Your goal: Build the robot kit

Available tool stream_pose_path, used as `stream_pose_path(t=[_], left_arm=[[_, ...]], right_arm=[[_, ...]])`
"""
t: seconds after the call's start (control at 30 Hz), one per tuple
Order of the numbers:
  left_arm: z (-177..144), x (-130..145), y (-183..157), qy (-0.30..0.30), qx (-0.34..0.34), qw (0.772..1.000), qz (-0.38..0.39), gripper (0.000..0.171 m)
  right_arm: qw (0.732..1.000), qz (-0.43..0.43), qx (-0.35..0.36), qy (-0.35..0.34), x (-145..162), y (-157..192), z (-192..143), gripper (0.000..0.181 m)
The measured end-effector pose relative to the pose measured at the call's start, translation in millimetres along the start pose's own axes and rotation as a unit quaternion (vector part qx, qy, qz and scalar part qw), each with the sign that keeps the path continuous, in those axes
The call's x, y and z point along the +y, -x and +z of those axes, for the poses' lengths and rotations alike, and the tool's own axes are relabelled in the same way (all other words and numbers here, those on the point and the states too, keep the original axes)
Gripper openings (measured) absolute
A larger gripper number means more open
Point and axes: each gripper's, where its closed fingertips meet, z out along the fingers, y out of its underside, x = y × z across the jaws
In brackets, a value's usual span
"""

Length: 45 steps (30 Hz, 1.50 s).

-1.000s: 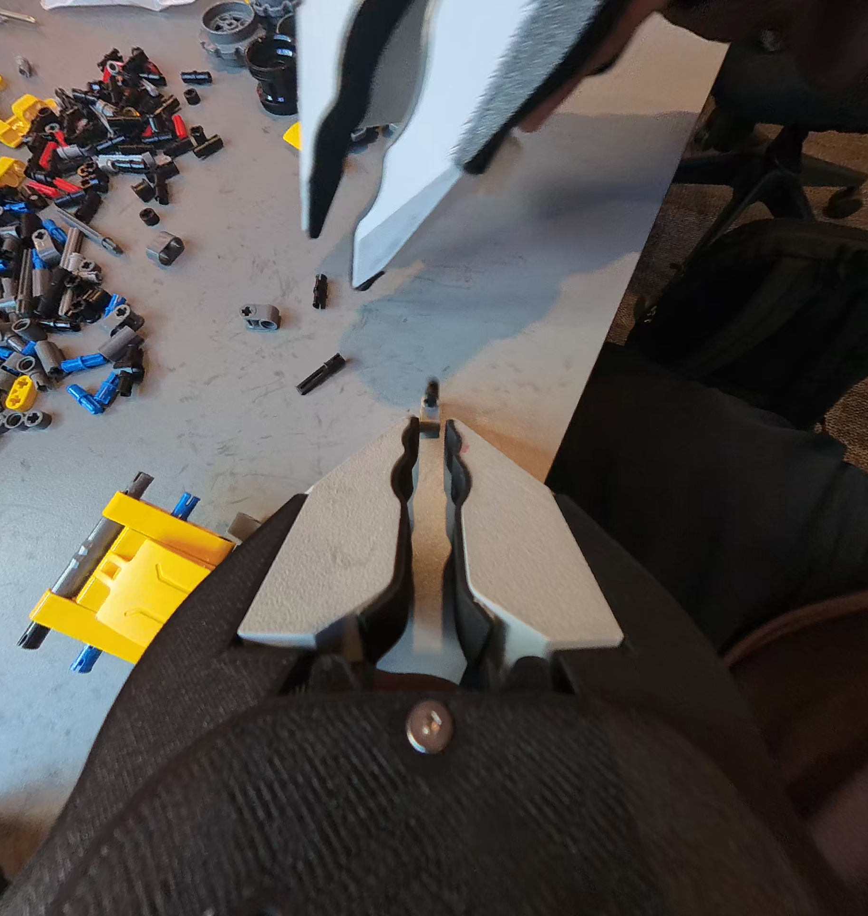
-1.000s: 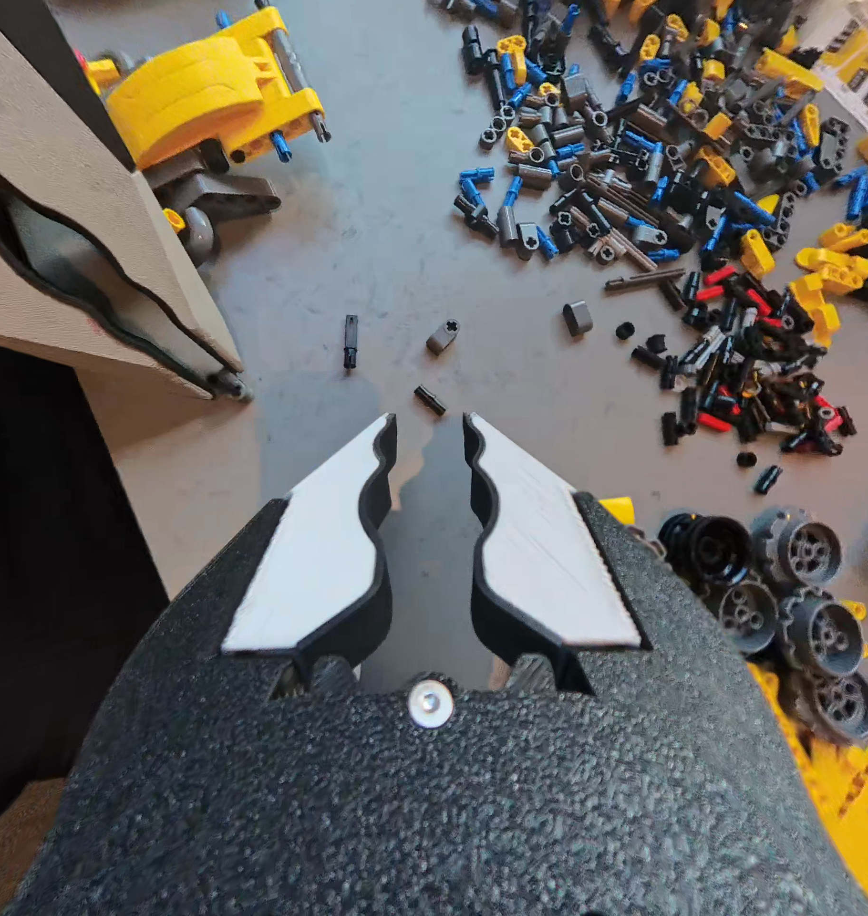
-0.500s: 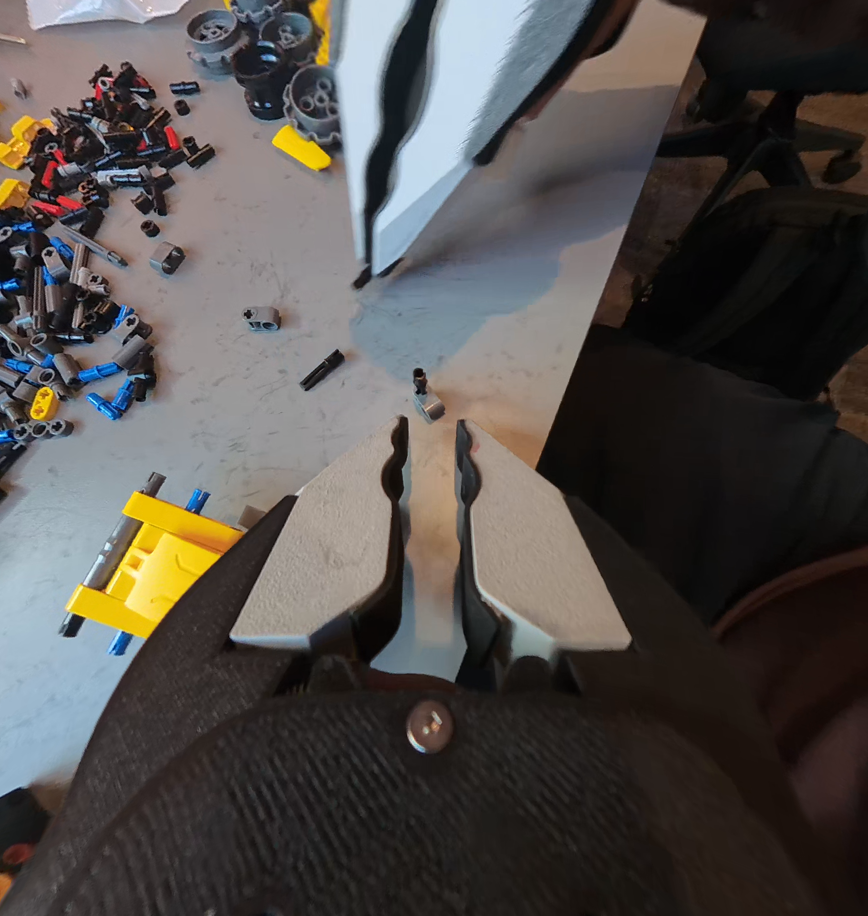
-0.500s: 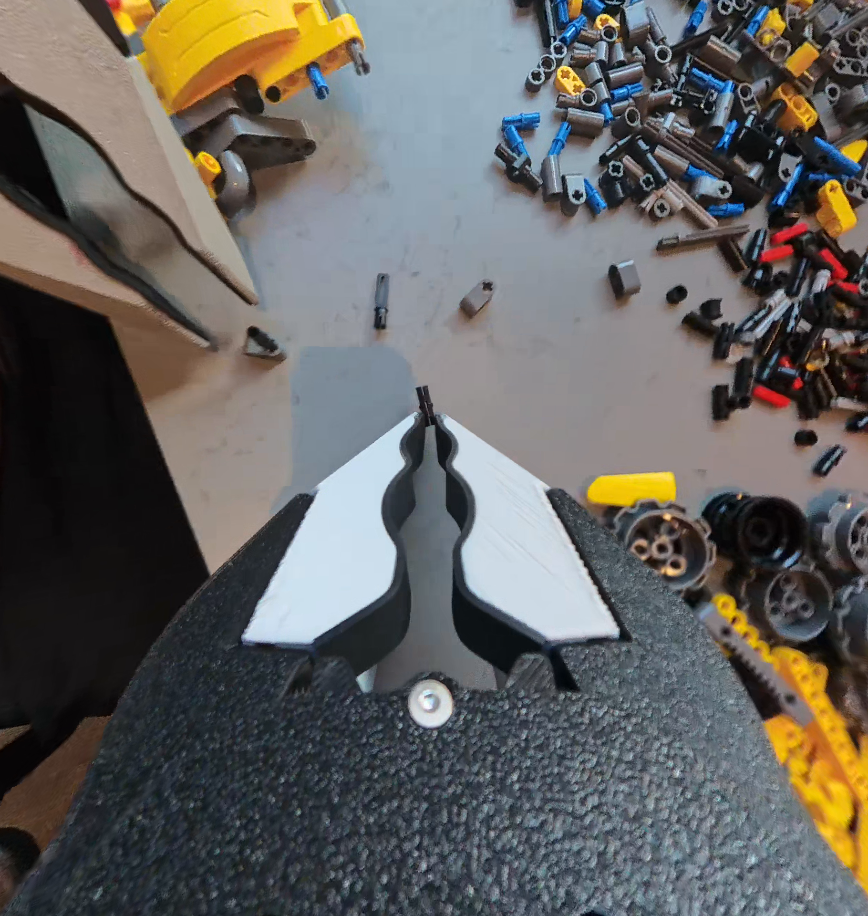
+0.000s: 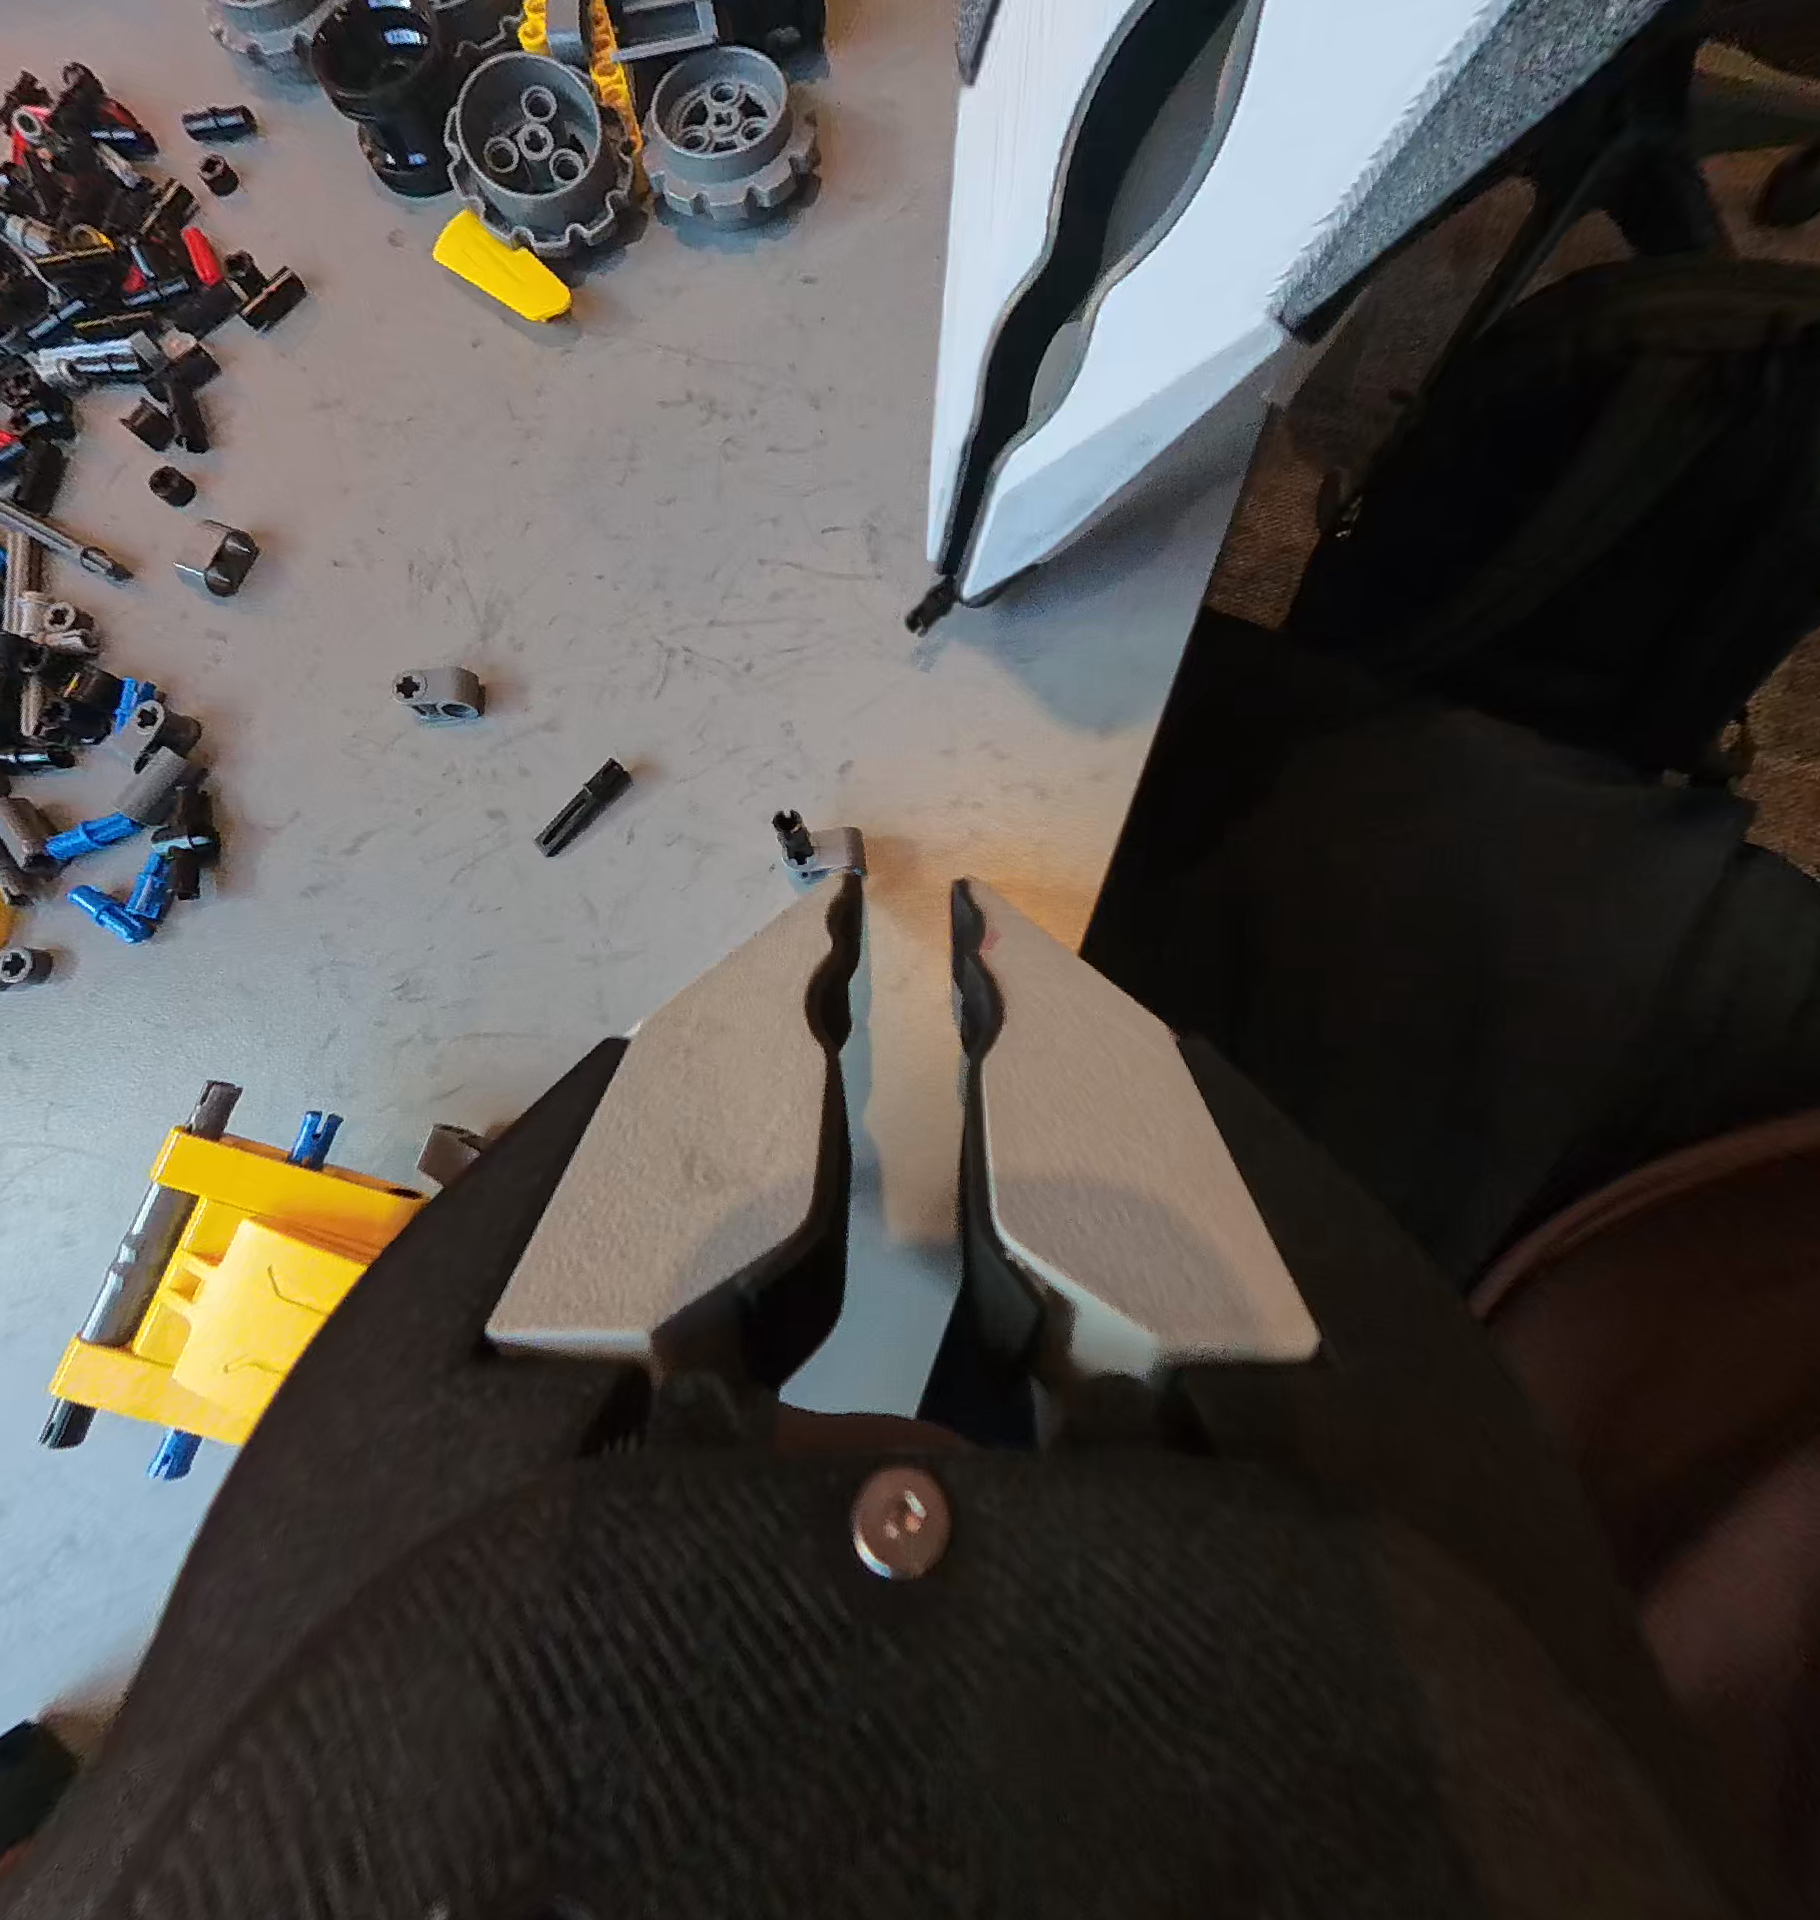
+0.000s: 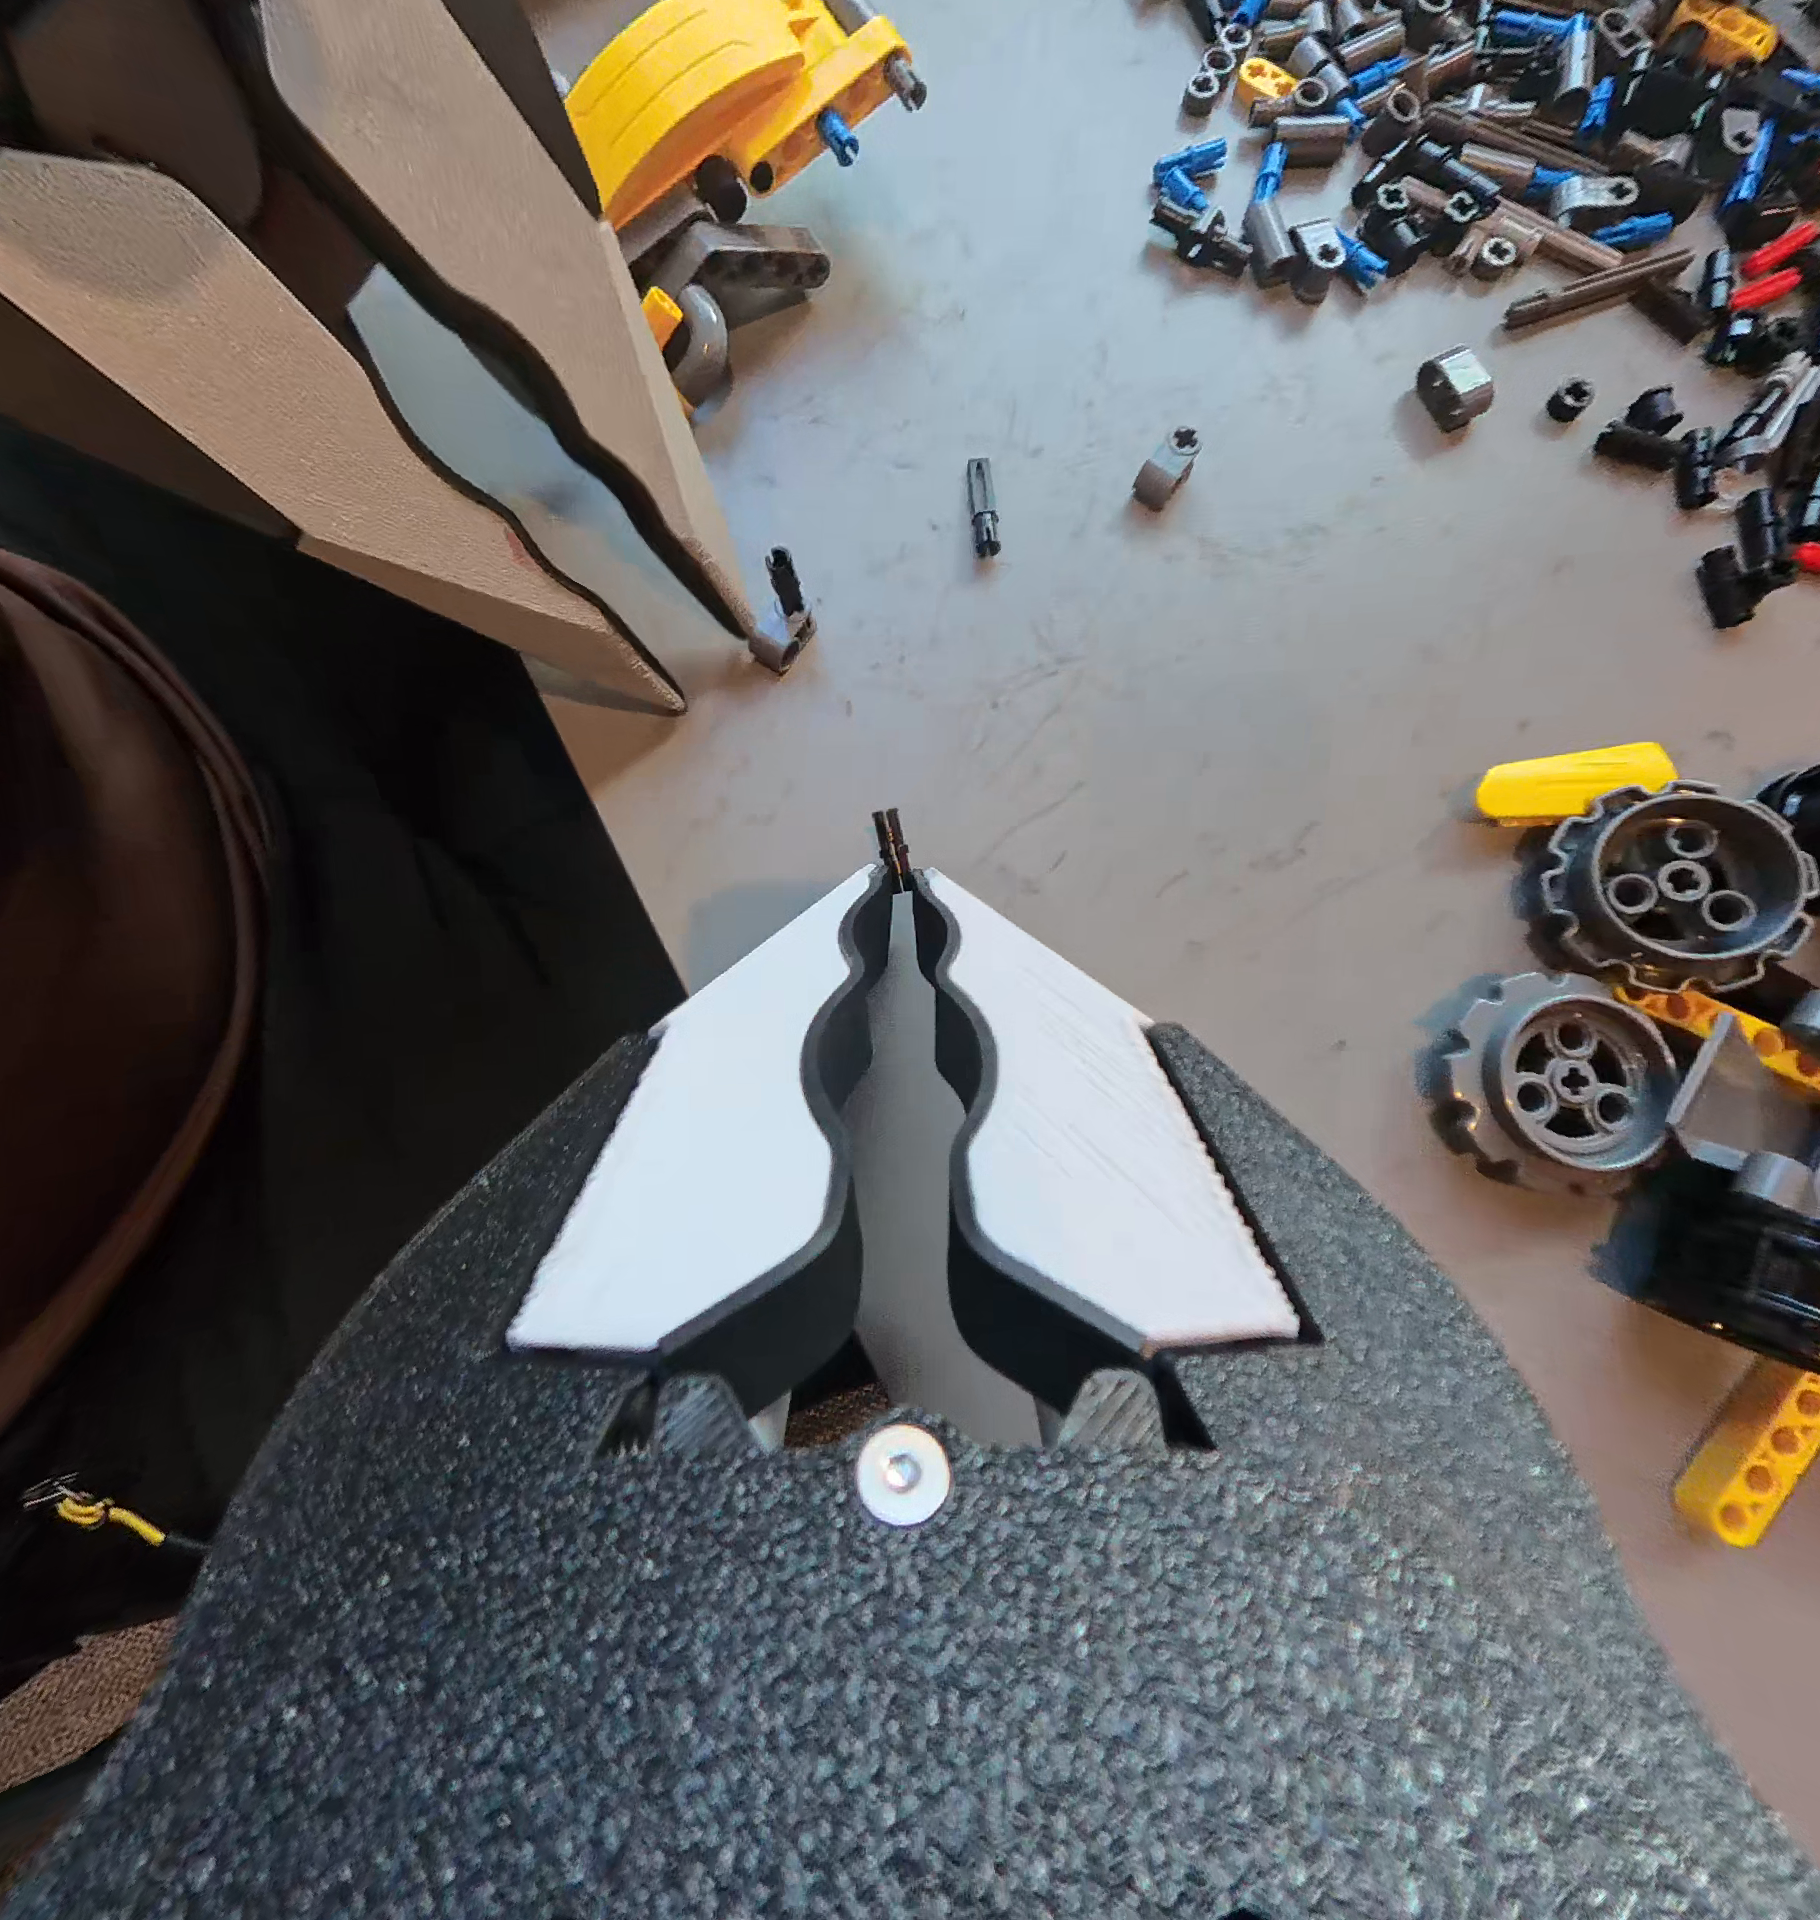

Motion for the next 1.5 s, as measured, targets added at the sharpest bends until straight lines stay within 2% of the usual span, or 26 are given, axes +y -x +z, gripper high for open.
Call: stream_pose_path(t=[0.33, 0.53, 0.73, 1.1, 1.17, 1.27, 1.37, 1.47, 1.5], left_arm=[[-18, -9, 25, 0.005, -0.034, 0.999, -0.004, 0.031], [-17, -3, 17, 0.037, -0.001, 0.999, -0.009, 0.038], [-11, 6, 14, 0.062, 0.007, 0.998, -0.012, 0.038], [5, -3, 13, 0.082, 0.015, 0.997, 0.010, 0.033], [8, -6, 14, 0.078, 0.015, 0.997, 0.008, 0.030], [9, -6, 15, 0.083, 0.019, 0.996, 0.012, 0.013], [7, -5, 12, 0.086, 0.026, 0.995, 0.033, 0.013], [4, -4, 12, 0.090, 0.032, 0.994, 0.044, 0.030], [2, -4, 12, 0.089, 0.032, 0.994, 0.046, 0.029]], right_arm=[[1.000, -0.016, -0.015, -0.007, -2, 9, 9, 0.000], [1.000, -0.025, -0.009, -0.011, -3, 9, 8, 0.000], [0.999, -0.037, -0.015, -0.031, -13, 12, 8, 0.000], [0.997, -0.059, -0.031, -0.026, -13, 17, 15, 0.000], [0.997, -0.062, -0.030, -0.026, -13, 17, 15, 0.000], [0.997, -0.068, -0.024, -0.022, -12, 16, 16, 0.000], [0.997, -0.070, -0.027, -0.022, -13, 18, 17, 0.000], [0.997, -0.074, -0.028, -0.021, -14, 19, 18, 0.000], [0.997, -0.076, -0.028, -0.020, -15, 20, 18, 0.000]])
